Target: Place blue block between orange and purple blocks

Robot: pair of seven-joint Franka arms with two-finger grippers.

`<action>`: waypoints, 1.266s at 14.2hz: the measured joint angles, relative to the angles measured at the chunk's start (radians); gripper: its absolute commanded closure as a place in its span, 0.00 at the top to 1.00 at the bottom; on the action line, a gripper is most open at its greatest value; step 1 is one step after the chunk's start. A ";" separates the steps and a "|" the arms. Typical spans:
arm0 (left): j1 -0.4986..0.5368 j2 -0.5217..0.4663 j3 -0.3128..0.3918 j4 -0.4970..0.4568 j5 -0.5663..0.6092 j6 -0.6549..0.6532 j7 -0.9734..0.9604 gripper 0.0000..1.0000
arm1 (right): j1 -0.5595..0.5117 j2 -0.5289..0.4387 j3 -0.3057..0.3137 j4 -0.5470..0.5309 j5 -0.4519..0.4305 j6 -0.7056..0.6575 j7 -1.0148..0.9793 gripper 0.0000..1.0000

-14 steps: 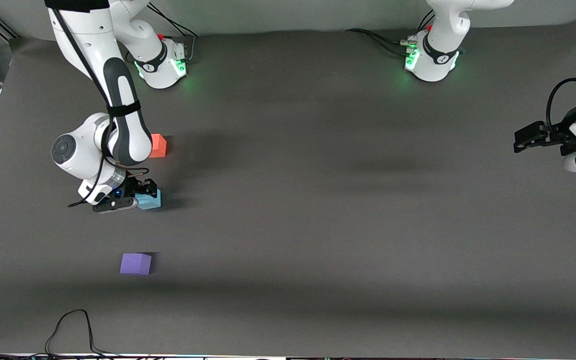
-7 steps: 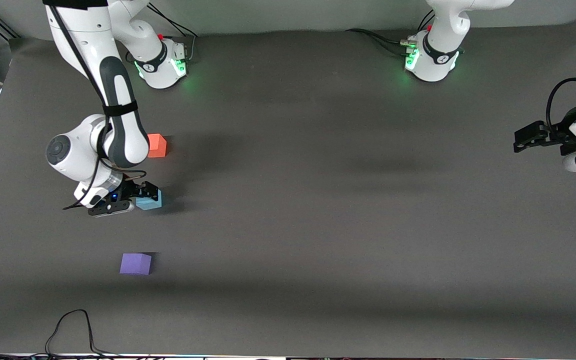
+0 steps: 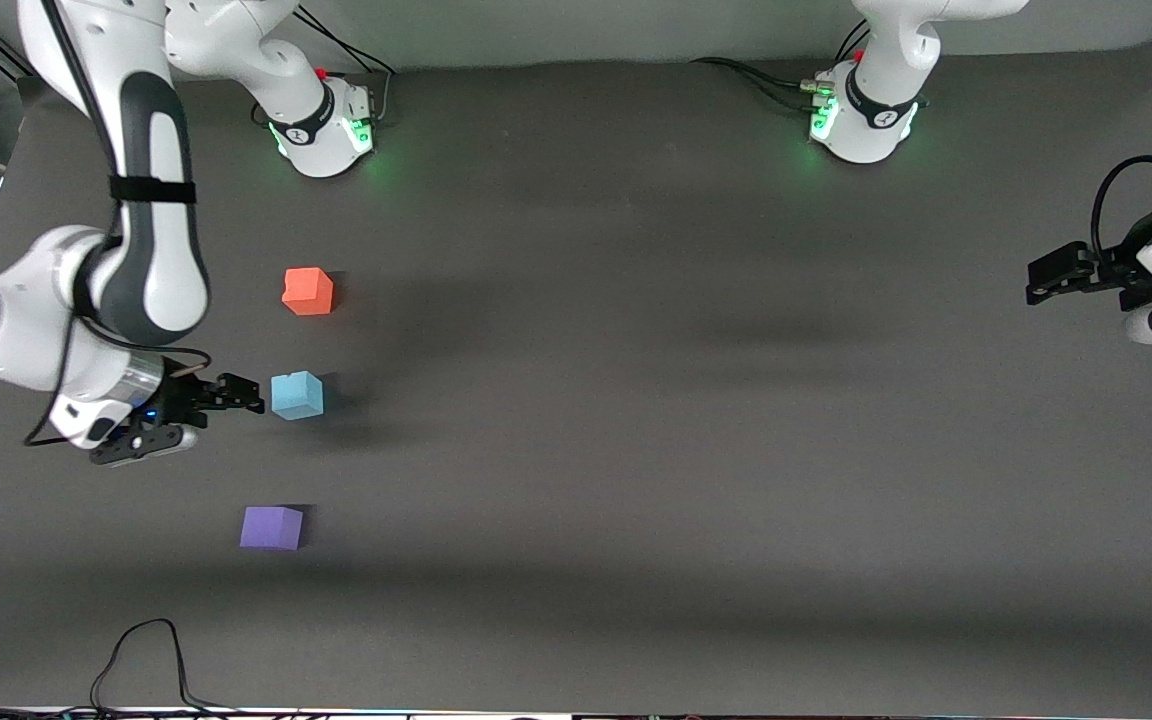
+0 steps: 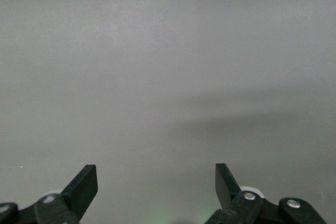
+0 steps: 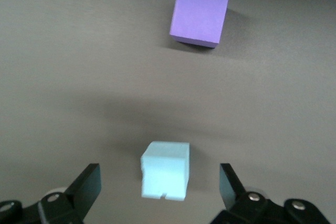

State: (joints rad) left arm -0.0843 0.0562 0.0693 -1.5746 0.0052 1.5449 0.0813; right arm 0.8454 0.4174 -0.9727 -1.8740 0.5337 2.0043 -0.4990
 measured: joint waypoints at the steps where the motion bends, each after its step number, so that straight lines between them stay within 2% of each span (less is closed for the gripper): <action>1: 0.000 0.000 0.000 0.000 0.000 0.000 0.000 1.00 | -0.017 -0.006 0.000 0.073 -0.019 -0.097 0.040 1.00; 3: -0.001 0.000 0.000 0.000 0.000 0.000 0.000 1.00 | -0.066 -0.018 0.014 0.228 -0.070 -0.287 0.126 1.00; 5: -0.001 0.000 0.000 0.000 0.000 0.000 0.000 1.00 | -0.159 -0.055 0.111 0.354 -0.142 -0.418 0.210 1.00; 7: -0.001 0.000 0.000 0.000 0.000 0.000 0.000 1.00 | -0.300 -0.128 0.294 0.397 -0.235 -0.453 0.280 1.00; 10: -0.001 0.000 0.000 0.000 0.000 0.000 0.000 1.00 | -0.545 -0.237 0.617 0.386 -0.351 -0.461 0.375 1.00; 11: -0.001 0.000 0.000 0.000 0.000 0.000 0.000 1.00 | -0.618 -0.267 0.705 0.375 -0.367 -0.461 0.391 1.00; 13: -0.001 0.000 0.000 0.000 0.000 0.000 0.000 1.00 | -0.737 -0.320 0.836 0.348 -0.416 -0.461 0.412 1.00; 15: -0.001 0.000 0.000 0.000 0.000 0.000 0.000 1.00 | -0.813 -0.371 0.911 0.292 -0.451 -0.439 0.423 1.00; 18: -0.001 0.000 0.000 0.000 0.000 0.000 0.000 1.00 | -0.843 -0.448 0.930 0.162 -0.457 -0.357 0.425 1.00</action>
State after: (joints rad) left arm -0.0857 0.0562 0.0689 -1.5749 0.0052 1.5448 0.0813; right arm 0.0024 -0.0309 -0.0430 -1.7123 0.0766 1.6474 -0.0743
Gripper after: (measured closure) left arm 0.000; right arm 0.000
